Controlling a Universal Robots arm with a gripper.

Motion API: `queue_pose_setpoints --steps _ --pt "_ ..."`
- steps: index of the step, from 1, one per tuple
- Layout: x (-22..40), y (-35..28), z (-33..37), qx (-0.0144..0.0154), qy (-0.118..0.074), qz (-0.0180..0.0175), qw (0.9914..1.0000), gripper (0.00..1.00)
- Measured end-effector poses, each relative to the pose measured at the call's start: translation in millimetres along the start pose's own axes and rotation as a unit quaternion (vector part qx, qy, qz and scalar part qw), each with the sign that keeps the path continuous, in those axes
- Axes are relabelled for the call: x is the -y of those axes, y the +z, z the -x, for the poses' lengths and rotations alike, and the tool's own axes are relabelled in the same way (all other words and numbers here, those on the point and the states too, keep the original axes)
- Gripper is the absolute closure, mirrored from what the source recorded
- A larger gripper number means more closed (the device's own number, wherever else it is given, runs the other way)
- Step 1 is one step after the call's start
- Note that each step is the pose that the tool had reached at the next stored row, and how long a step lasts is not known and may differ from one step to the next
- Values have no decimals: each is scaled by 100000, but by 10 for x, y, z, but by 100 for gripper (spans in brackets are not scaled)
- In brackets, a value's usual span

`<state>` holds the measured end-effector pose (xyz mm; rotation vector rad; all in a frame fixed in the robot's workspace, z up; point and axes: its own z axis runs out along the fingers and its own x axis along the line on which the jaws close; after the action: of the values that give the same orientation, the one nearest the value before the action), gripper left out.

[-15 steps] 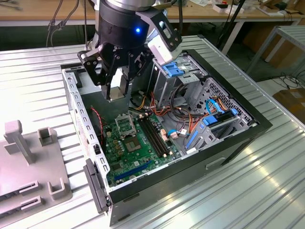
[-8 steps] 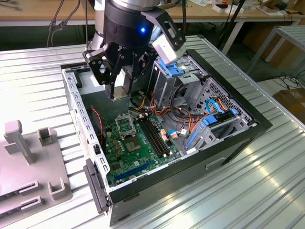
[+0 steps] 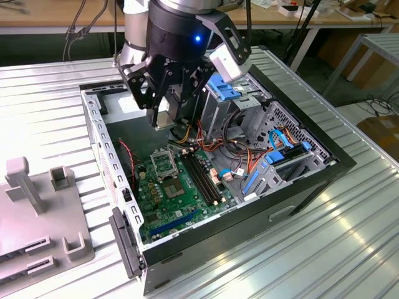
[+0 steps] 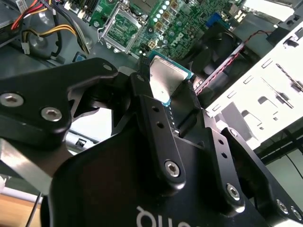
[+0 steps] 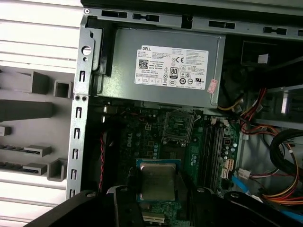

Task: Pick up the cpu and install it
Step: 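Pick up the cpu and move it towards the insertion slot, then place the cpu into insertion slot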

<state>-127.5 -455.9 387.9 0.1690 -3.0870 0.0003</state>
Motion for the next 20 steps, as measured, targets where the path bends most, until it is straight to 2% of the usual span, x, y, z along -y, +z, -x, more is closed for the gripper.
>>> queue_pose_setpoints --steps 20 --pt "59 12 84 1 46 2 100000 56"
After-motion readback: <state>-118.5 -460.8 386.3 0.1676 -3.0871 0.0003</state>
